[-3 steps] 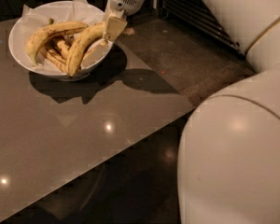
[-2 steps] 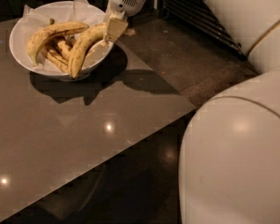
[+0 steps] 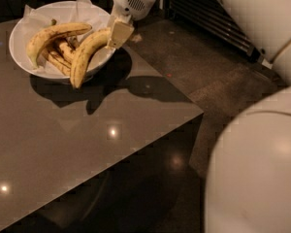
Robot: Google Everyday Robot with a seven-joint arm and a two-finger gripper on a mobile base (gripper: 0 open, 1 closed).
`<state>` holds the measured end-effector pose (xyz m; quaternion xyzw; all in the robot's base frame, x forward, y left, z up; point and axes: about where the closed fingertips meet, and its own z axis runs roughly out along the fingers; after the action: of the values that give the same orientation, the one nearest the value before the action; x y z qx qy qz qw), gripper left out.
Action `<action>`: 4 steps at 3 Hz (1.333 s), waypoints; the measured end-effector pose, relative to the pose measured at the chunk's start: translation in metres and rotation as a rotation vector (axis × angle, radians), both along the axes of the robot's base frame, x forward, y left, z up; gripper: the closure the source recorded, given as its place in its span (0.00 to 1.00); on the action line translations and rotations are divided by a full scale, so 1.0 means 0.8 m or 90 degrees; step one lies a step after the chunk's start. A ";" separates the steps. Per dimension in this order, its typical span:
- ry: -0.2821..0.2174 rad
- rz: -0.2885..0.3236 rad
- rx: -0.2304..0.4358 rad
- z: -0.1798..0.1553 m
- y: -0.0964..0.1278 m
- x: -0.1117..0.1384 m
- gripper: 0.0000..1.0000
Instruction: Pick banana from white bowl
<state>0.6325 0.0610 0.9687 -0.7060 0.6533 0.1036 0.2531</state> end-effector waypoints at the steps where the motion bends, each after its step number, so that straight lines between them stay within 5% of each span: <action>1: -0.012 -0.043 0.062 0.018 -0.022 -0.053 1.00; 2: 0.012 -0.049 0.045 -0.014 -0.031 -0.067 1.00; 4: 0.010 -0.091 0.049 0.003 -0.042 -0.095 1.00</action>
Offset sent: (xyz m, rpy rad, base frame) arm -0.0366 -0.0155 0.0154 0.0888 -0.0195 -0.0607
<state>0.5561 0.0273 0.9712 -0.6464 0.6997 0.1158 0.2814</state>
